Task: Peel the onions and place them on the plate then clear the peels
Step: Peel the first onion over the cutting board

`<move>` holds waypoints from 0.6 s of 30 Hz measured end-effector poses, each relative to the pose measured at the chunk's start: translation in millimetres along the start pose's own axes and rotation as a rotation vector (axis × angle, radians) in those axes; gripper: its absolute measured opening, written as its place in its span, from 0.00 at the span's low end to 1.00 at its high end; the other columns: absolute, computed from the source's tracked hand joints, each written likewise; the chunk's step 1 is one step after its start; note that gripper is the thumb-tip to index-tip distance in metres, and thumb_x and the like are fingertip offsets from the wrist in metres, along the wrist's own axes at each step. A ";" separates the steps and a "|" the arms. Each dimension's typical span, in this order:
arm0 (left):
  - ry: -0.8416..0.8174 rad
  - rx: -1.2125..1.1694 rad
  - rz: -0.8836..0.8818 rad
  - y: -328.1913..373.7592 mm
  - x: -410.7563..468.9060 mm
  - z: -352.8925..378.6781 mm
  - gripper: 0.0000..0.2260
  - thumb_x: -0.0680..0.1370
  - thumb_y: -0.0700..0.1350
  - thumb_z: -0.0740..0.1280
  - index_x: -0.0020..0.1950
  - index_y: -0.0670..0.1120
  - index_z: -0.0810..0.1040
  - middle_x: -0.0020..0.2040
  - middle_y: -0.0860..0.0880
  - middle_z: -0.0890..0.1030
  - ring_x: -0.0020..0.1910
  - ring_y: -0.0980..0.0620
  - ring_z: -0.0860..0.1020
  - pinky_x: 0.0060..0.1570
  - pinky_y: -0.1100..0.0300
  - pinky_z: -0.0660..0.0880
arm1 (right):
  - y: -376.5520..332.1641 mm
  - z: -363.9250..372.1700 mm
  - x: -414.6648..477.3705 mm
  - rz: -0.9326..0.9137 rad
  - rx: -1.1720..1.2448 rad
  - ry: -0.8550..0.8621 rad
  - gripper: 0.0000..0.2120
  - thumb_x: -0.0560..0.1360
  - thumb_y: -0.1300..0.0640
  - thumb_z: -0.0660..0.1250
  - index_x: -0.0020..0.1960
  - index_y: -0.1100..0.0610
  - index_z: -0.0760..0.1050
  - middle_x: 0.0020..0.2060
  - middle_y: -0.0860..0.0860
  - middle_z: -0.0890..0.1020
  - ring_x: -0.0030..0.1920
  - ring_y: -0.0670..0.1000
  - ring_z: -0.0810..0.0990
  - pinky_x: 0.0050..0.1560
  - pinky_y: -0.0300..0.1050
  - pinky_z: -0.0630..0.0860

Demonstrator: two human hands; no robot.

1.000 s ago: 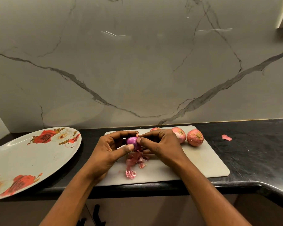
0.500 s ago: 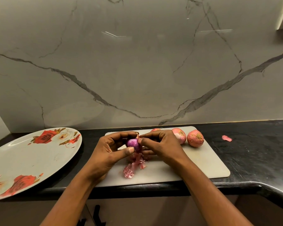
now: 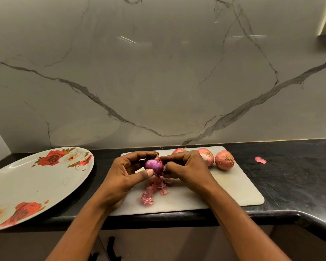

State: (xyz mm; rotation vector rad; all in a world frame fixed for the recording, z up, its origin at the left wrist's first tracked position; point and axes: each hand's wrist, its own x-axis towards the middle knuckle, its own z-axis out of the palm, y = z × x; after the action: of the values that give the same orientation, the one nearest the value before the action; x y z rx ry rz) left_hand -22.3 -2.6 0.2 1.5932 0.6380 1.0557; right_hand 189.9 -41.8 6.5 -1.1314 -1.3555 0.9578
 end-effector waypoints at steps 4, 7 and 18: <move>0.003 0.005 -0.018 -0.8 0.6 -0.8 0.22 0.73 0.36 0.75 0.67 0.44 0.81 0.66 0.46 0.84 0.66 0.45 0.82 0.61 0.53 0.82 | -2.3 0.0 -0.8 0.022 0.027 0.007 0.07 0.80 0.63 0.72 0.55 0.59 0.87 0.46 0.56 0.89 0.46 0.55 0.90 0.49 0.49 0.87; 0.023 0.007 -0.018 -1.3 1.4 -0.6 0.22 0.74 0.36 0.75 0.68 0.45 0.81 0.65 0.46 0.84 0.66 0.45 0.82 0.60 0.54 0.82 | -3.8 0.3 -3.9 0.022 0.053 -0.028 0.12 0.73 0.52 0.79 0.55 0.53 0.87 0.47 0.53 0.90 0.48 0.54 0.90 0.52 0.51 0.87; 0.102 -0.001 -0.033 -3.8 4.6 1.0 0.20 0.76 0.37 0.74 0.68 0.44 0.81 0.63 0.46 0.85 0.63 0.45 0.84 0.55 0.54 0.84 | 4.3 -2.3 1.3 -0.004 -0.026 0.061 0.12 0.80 0.72 0.65 0.53 0.60 0.85 0.44 0.56 0.89 0.45 0.53 0.90 0.48 0.45 0.86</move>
State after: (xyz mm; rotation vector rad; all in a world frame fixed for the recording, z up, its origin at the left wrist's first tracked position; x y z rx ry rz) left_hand -18.8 1.9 -2.0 1.5303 0.7296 1.1182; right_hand 192.6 -39.8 2.8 -1.1675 -1.3241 0.8986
